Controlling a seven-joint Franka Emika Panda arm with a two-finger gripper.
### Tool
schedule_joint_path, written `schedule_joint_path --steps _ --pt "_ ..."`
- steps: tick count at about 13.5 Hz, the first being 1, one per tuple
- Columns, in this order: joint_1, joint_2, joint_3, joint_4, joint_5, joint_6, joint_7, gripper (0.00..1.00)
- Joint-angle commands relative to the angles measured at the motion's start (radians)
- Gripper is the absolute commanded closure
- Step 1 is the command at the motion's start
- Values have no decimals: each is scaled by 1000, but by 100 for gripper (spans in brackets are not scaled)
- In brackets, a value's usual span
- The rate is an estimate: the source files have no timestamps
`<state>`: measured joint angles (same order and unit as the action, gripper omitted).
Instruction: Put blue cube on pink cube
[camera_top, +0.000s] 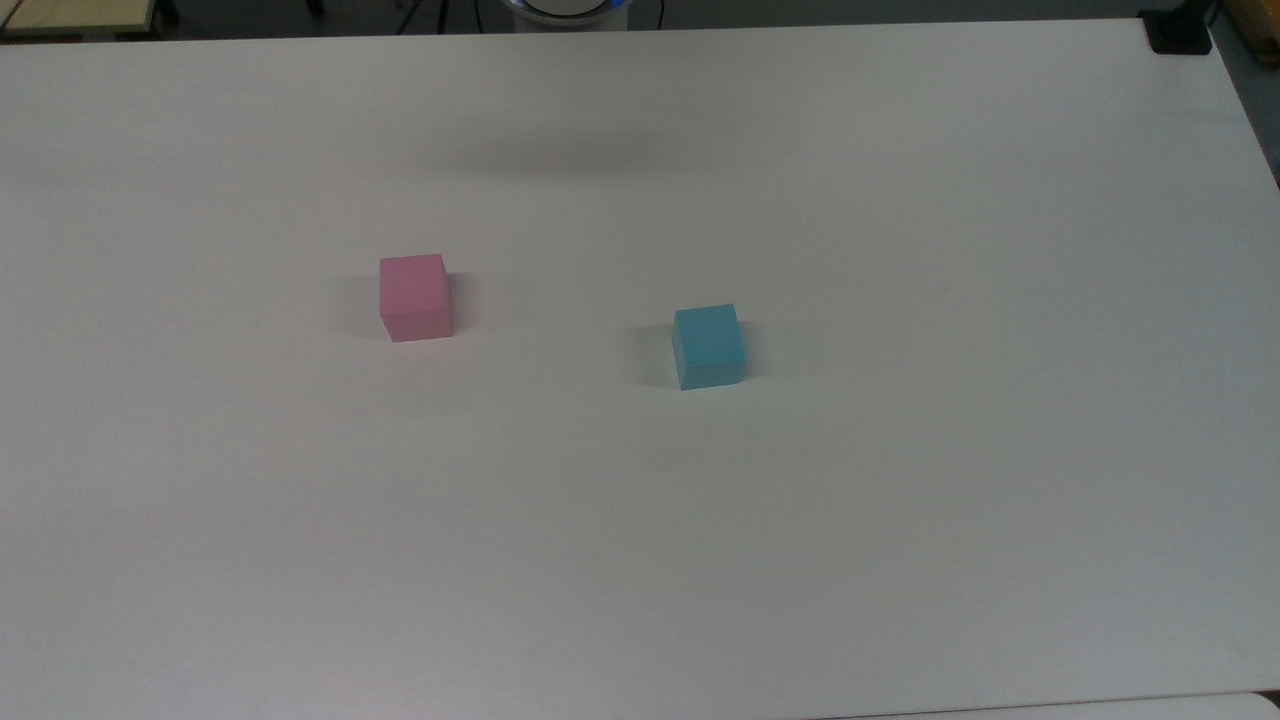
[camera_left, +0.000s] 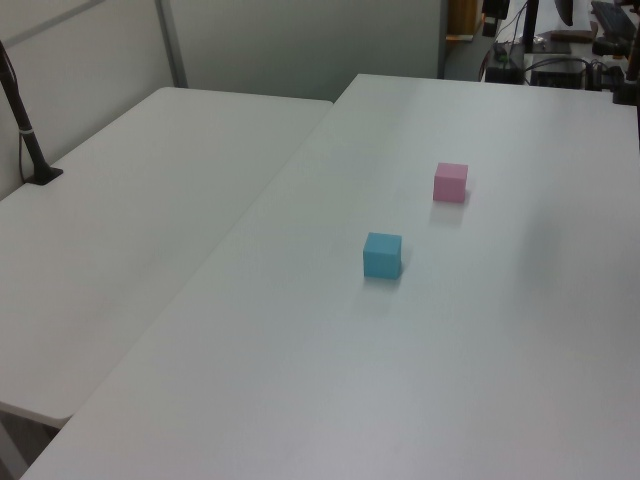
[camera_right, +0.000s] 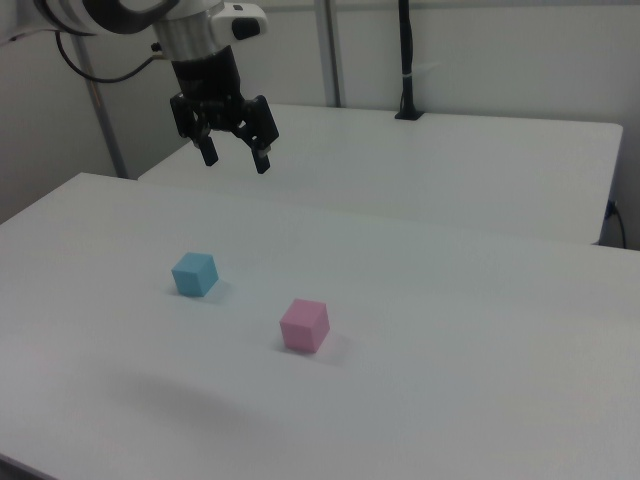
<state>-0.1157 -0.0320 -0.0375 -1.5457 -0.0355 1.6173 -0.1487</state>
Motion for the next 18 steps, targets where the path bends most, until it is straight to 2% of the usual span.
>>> schedule_joint_path --steps 1,11,13,16,18 --pt "2 12 -5 26 11 -19 -6 0" --pt "8 1 2 26 6 -66 4 0" --pt "17 7 10 26 8 -65 75 0" --pt "57 7 10 13 6 -66 86 0" --pt "117 11 11 -23 12 -45 144 0"
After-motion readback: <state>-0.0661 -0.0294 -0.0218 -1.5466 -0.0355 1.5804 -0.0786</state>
